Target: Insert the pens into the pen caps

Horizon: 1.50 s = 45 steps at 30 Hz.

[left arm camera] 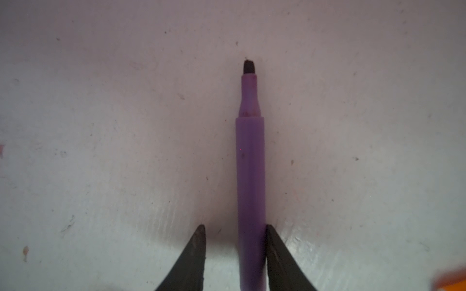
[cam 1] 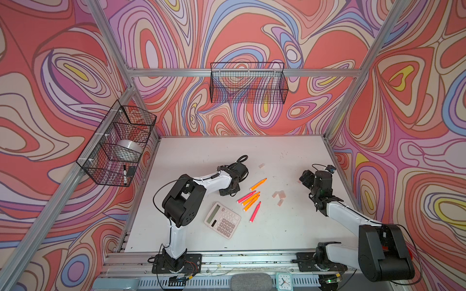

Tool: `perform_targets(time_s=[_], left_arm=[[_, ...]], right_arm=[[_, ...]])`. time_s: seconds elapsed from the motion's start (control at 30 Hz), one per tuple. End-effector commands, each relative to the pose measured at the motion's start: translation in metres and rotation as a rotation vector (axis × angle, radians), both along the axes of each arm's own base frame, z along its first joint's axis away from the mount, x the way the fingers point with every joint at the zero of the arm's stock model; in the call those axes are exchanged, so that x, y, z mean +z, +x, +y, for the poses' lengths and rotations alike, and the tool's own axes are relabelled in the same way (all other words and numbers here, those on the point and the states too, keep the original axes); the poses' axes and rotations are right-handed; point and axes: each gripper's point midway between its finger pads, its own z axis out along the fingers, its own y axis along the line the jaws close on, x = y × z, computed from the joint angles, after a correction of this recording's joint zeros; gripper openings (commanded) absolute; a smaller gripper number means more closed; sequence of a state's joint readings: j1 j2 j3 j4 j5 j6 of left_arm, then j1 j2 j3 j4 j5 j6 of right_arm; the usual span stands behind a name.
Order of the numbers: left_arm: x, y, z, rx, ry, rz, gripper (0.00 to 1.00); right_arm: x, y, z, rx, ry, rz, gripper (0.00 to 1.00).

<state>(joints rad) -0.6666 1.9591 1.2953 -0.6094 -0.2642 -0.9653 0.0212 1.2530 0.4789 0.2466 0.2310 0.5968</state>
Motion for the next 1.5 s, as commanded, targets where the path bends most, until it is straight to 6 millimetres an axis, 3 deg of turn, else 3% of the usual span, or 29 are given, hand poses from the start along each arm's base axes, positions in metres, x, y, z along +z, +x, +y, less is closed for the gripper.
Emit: perform_targets(time_s=[0.0,0.23,0.37,0.6,0.7,0.93,1.07,1.23,1.33,1.47], left_arm=[[-0.013,-0.008,0.01,0.039,0.036,0.027,0.36],[-0.022,-0.012,0.012,0.041,0.045,0.041,0.22],[-0.02,-0.01,0.013,0.031,0.047,0.027,0.08],[-0.02,-0.009,0.007,-0.016,0.009,0.01,0.02],[-0.002,-0.004,0.0,-0.071,-0.034,-0.041,0.0],[0.068,0.001,-0.015,-0.243,-0.173,-0.266,0.0],[0.097,-0.004,-0.037,-0.39,-0.3,-0.373,0.0],[0.127,-0.021,-0.063,-0.586,-0.46,-0.511,0.0],[0.136,-0.031,-0.066,-0.647,-0.512,-0.598,0.0],[0.145,-0.051,-0.077,-0.76,-0.608,-0.638,0.0]], right_arm=[[0.007,0.002,0.003,0.009,0.002,-0.022,0.91],[0.007,0.002,0.002,0.006,0.002,-0.021,0.91],[0.007,0.002,0.002,0.005,0.001,-0.023,0.91],[0.007,0.004,0.004,0.017,0.003,-0.018,0.92],[0.012,0.003,0.01,0.058,0.009,-0.051,0.92],[0.035,-0.01,0.024,0.139,0.028,-0.15,0.95],[0.06,-0.012,0.071,0.325,0.156,-0.223,0.93],[0.107,-0.031,0.173,0.616,0.273,-0.318,0.93],[0.121,-0.047,0.222,0.737,0.365,-0.374,0.9],[0.122,-0.059,0.264,0.814,0.449,-0.373,0.83]])
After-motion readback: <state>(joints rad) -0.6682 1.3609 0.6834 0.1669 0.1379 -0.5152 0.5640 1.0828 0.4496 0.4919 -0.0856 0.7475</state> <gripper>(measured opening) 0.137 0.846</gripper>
